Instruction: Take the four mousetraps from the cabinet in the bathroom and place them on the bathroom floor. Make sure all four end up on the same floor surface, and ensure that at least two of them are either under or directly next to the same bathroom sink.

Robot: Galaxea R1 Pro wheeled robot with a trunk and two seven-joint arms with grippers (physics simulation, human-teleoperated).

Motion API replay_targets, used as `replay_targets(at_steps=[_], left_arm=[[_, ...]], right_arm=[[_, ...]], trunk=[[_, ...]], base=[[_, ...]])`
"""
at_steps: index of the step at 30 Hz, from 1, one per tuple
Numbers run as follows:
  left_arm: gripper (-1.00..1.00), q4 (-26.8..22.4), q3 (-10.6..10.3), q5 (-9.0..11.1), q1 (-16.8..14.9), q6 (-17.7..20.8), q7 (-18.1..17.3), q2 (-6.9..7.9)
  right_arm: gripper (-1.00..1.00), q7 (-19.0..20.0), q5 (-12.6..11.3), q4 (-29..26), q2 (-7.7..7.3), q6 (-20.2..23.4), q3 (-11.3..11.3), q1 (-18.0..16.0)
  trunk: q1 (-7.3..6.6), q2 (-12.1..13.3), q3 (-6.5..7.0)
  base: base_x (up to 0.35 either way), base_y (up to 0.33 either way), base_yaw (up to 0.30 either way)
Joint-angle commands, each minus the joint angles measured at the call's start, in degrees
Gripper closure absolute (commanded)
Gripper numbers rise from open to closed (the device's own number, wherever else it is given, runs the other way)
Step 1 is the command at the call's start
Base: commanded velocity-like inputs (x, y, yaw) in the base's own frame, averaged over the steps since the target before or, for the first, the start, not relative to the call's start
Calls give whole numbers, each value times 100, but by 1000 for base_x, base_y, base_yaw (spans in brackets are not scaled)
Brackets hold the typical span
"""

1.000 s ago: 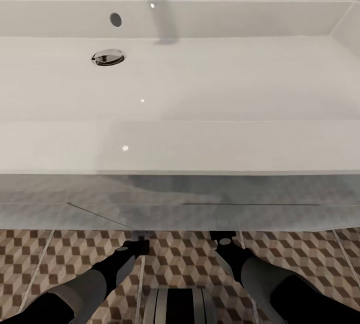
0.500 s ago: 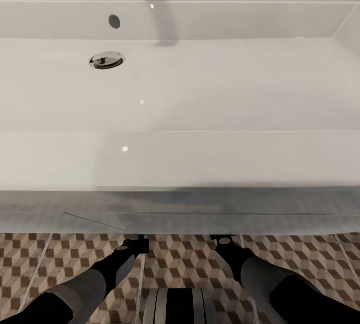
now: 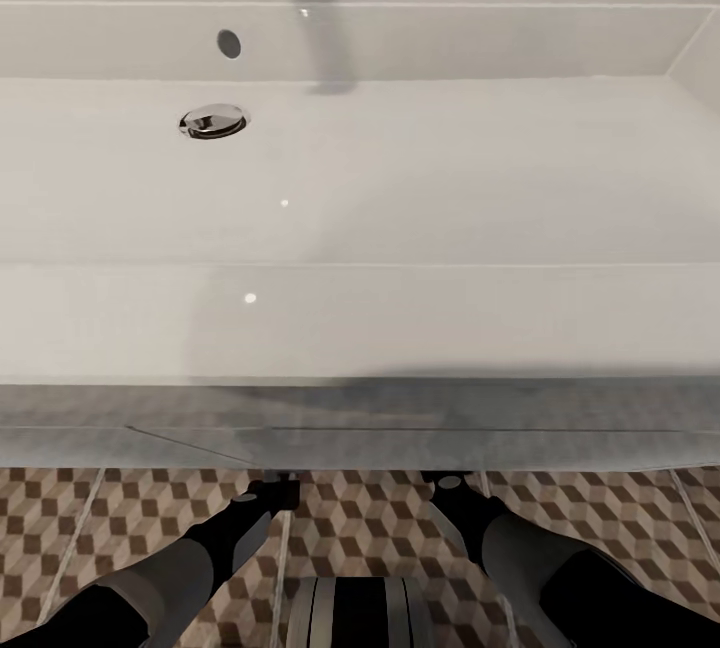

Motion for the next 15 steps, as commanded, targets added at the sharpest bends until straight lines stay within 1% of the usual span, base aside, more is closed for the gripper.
replay_targets(at_steps=[1, 4, 8, 15], left_arm=[[100, -5, -50, 44, -1, 19, 39, -1], [100, 0, -45, 47, -1, 28, 39, -5], [100, 0, -42, 50, -1, 43, 46, -6], [100, -8, -41, 50, -42, 306, 56, -9]], right_arm=[[100, -3, -72, 7, 1, 19, 42, -6], [100, -3, -84, 7, 1, 86, 42, -13], [100, -3, -196, 7, 1, 116, 42, -20], [100, -3, -241, 7, 11, 129, 42, -28]], trunk=[[-1, -1, -3], [-1, -1, -3], [-1, -1, -3], [-1, -1, -3]], base=[[0, 0, 0], [0, 0, 0], [0, 0, 0], [0, 0, 0]])
